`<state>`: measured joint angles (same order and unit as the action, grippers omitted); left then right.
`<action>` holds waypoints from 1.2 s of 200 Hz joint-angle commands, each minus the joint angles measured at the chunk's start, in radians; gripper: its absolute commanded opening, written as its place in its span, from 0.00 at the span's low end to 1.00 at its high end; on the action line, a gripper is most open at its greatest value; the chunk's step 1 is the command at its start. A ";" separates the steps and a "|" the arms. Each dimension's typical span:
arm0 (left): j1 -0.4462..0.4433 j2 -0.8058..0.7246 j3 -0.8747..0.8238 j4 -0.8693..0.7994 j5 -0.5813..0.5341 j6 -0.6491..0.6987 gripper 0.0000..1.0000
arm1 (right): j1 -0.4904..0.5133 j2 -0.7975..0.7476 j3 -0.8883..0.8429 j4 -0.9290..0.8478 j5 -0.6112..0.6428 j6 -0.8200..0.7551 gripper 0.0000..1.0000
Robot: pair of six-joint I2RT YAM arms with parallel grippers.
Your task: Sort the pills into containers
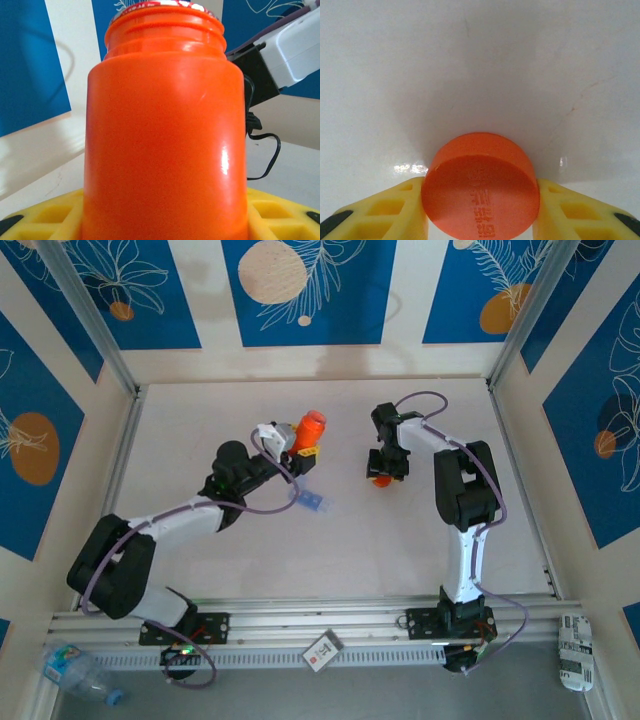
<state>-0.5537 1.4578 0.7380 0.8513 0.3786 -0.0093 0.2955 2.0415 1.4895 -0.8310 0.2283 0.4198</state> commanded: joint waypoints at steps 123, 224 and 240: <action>0.009 0.261 0.124 0.135 0.057 0.097 0.00 | -0.045 -0.211 0.288 -0.176 -0.262 -0.045 0.37; 0.009 0.379 0.131 0.175 0.089 0.212 0.00 | -0.073 -0.208 0.351 -0.218 -0.555 -0.120 0.38; 0.010 0.386 0.116 0.189 0.096 0.216 0.00 | -0.075 -0.193 0.378 -0.246 -0.627 -0.162 0.38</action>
<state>-0.5537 1.8282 0.8646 0.9623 0.4377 0.1684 0.2276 1.8534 1.8042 -1.0187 -0.2394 0.3336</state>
